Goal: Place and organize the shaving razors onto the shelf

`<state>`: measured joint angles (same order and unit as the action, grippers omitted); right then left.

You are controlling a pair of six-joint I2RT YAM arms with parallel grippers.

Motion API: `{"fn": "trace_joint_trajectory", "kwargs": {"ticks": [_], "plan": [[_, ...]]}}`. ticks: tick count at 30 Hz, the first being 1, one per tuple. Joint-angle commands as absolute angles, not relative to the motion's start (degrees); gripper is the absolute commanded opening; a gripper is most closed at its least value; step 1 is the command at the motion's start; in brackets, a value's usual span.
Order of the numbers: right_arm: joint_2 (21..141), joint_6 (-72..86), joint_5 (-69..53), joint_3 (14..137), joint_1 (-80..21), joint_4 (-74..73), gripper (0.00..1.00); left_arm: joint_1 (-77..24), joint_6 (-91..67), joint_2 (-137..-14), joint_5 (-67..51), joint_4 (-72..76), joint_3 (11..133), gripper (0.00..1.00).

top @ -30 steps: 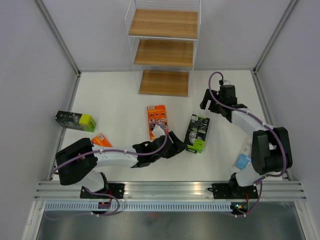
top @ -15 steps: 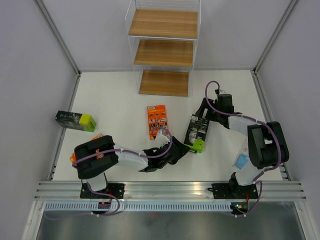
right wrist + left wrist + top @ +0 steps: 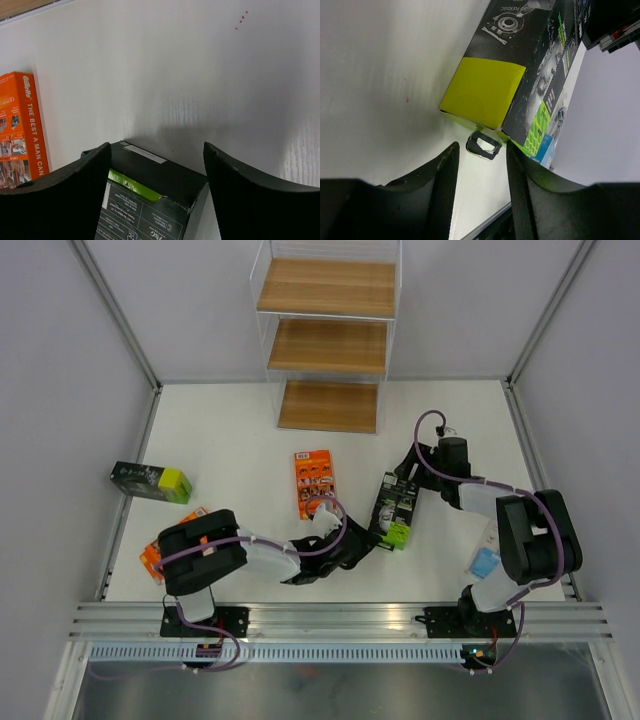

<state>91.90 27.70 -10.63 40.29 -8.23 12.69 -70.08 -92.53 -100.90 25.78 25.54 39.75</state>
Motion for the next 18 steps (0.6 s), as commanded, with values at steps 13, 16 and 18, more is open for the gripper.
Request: {"fn": "trace_joint_trajectory", "kwargs": {"ticks": [13,16,18], "plan": [[75.5,37.3,-5.7,25.9,-8.5,5.6,0.73,-57.0,-75.1,-105.5,10.3,40.7,41.1,0.37],[71.7,37.2,-4.8,24.1,-8.6,4.0,0.73,-55.3,-71.3,-105.4,8.0,39.9,42.1,0.37],[70.2,36.8,-5.0,23.4,-8.6,3.5,0.73,-54.1,-68.8,-105.5,6.4,39.4,42.6,0.37]]}}
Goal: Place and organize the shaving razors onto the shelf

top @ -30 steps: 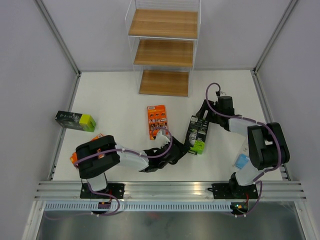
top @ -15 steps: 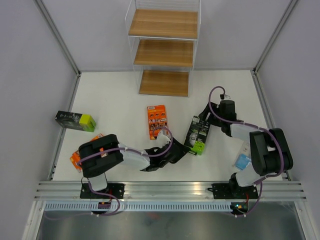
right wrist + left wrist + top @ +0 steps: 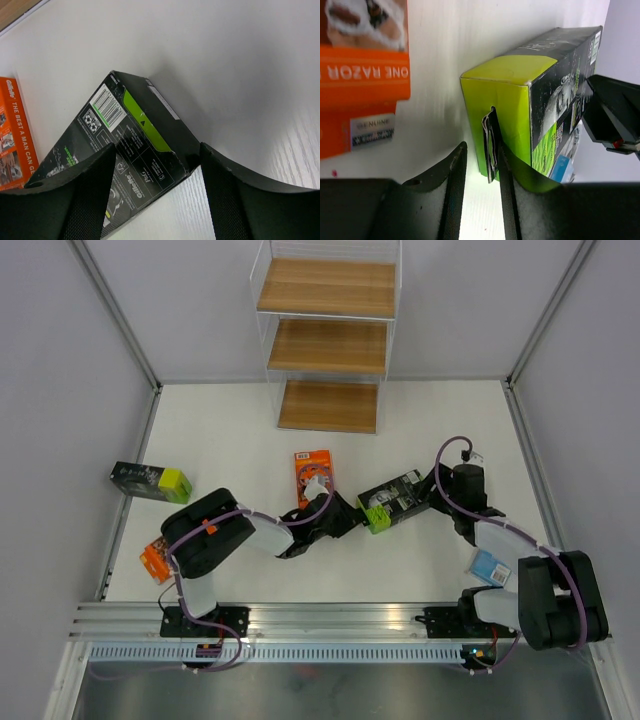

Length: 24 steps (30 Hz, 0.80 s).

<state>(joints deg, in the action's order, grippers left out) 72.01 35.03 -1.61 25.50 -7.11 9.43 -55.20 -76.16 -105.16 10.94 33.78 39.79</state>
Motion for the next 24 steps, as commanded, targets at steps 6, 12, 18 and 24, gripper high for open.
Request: {"fn": "trace_joint_trajectory", "kwargs": {"ticks": [6,12,18,24], "plan": [[70.8,36.0,-5.9,22.5,-8.5,2.9,0.74,-50.8,-65.1,-106.3,3.8,44.4,41.8,0.36],[72.0,36.7,-6.5,22.9,-8.6,3.4,0.75,-49.5,-63.1,-109.5,0.4,53.4,41.2,0.33],[72.5,36.1,-6.8,23.5,-8.6,4.2,0.76,-49.4,-61.0,-111.2,0.8,53.9,43.2,0.02],[74.4,37.8,-8.0,22.3,-8.6,7.1,0.76,-46.9,-59.4,-109.1,0.3,53.1,42.6,0.02]]}}
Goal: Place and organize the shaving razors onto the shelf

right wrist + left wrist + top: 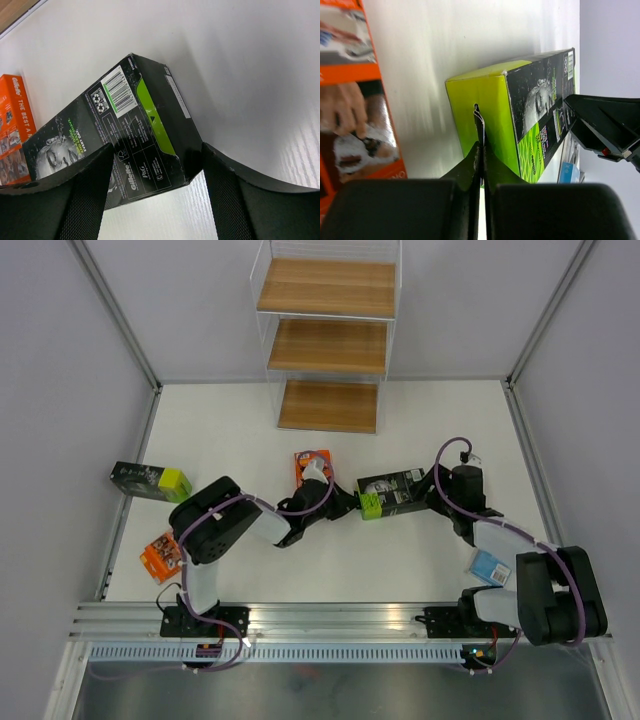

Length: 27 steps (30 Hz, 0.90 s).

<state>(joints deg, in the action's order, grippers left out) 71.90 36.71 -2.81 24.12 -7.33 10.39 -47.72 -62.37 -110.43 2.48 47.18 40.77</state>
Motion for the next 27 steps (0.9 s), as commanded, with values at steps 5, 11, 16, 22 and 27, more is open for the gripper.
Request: {"fn": "trace_joint_trajectory", "kwargs": {"ticks": [5,11,16,22,27], "plan": [[74.6,39.1,-9.3,22.4,-8.6,8.8,0.76,-43.9,-51.8,-100.3,-0.6,44.2,43.4,0.02],[71.8,39.1,-10.0,25.0,-8.6,6.1,0.81,-42.3,-39.6,-94.3,3.6,32.1,50.0,0.02],[69.4,39.0,-9.1,24.4,-8.6,5.6,0.85,-39.6,-32.5,-93.9,5.9,29.5,53.2,0.02],[69.1,44.3,-13.6,20.8,-8.6,12.3,0.84,-35.7,-29.1,-92.2,10.3,26.7,54.8,0.02],[66.7,53.2,-17.7,13.9,-11.0,27.5,0.72,-33.8,-31.5,-92.0,14.0,24.2,55.8,0.02]]}}
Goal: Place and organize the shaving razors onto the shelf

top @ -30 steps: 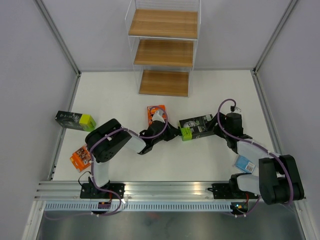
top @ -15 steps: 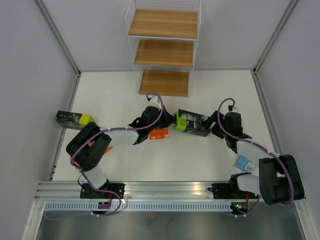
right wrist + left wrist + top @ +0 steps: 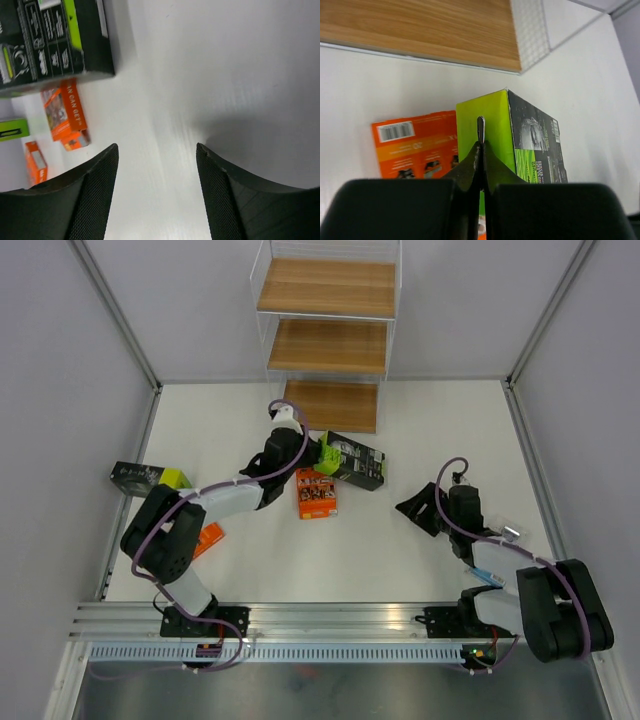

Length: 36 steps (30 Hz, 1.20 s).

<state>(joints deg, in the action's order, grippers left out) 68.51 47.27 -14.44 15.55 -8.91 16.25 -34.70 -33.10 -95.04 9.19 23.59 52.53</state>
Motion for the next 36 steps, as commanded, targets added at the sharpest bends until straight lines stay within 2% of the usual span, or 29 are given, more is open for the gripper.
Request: {"fn": "trace_joint_trajectory", "kwargs": {"ticks": [1,2,5,8,17,21,36], "plan": [[66.8,52.5,-16.2,14.7,-12.3,27.0,0.69,-33.5,-33.2,-91.8,15.2,23.6,55.7,0.02],[67.1,51.3,-14.7,17.2,-16.0,25.8,0.61,-33.3,-34.5,-91.6,16.9,21.7,55.5,0.02],[71.8,48.0,-11.7,22.4,-22.3,23.8,0.49,-32.5,-38.8,-89.9,20.4,23.1,52.7,0.02],[78.4,47.8,-10.8,26.2,-23.7,26.1,0.37,-31.9,-40.3,-88.3,20.9,24.2,51.0,0.02],[99.6,49.9,-8.2,41.2,-29.4,32.4,0.24,-31.9,-44.1,-85.1,18.7,24.8,49.0,0.02],[106.1,50.7,-7.7,46.1,-30.8,32.7,0.24,-31.9,-44.1,-85.3,18.9,24.2,48.8,0.02],[115.2,44.2,1.5,64.3,-31.1,25.6,0.26,-31.6,-45.0,-85.8,18.0,21.6,48.6,0.02]]}}
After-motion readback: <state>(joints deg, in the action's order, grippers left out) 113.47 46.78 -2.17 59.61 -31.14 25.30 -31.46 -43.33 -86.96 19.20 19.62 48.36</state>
